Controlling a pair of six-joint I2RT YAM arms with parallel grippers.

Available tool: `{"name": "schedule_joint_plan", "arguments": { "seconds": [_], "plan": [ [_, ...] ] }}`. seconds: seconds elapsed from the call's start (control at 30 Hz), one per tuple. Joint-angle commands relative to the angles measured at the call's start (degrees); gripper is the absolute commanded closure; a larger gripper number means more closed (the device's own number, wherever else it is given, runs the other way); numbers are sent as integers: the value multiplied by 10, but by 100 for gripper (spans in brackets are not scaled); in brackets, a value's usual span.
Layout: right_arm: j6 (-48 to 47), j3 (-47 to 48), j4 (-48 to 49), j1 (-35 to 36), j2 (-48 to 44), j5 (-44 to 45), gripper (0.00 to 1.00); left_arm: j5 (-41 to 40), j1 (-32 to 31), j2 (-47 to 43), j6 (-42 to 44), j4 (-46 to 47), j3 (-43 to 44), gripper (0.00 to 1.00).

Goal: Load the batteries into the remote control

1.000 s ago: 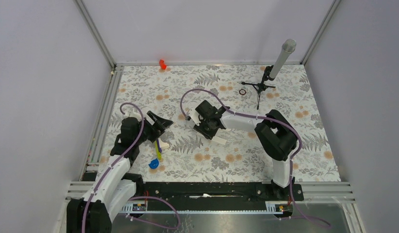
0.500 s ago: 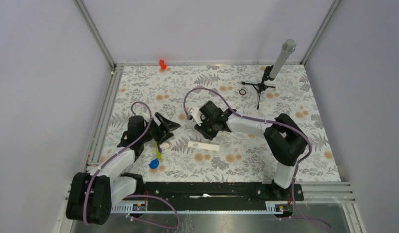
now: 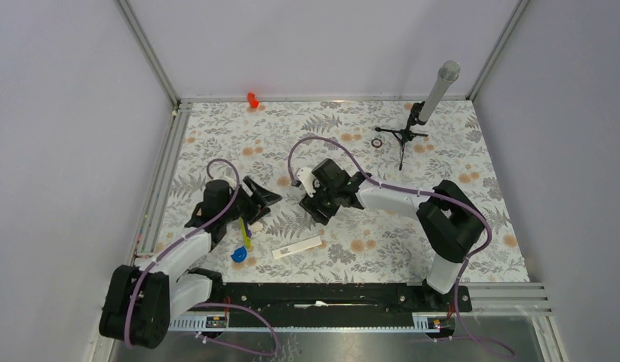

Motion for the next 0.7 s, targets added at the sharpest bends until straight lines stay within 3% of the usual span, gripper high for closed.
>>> {"name": "schedule_joint_plan", "arguments": {
  "seconds": [0.0, 0.13, 0.33, 0.57, 0.67],
  "plan": [
    [52, -11, 25, 16, -47, -7, 33, -58, 0, -59, 28, -44, 41, 29],
    [184, 9, -5, 16, -56, 27, 30, -54, -12, -93, 41, -160, 70, 32],
    [394, -50, 23, 15, -110, 57, 29, -120, -85, -156, 38, -324, 66, 37],
    [561, -131, 44, 14, -138, 40, 48, -213, -181, -261, -46, -417, 38, 41],
    [577, -158, 62, 14, -144, 48, 48, -249, -220, -267, -68, -451, 31, 45]
  ]
}}
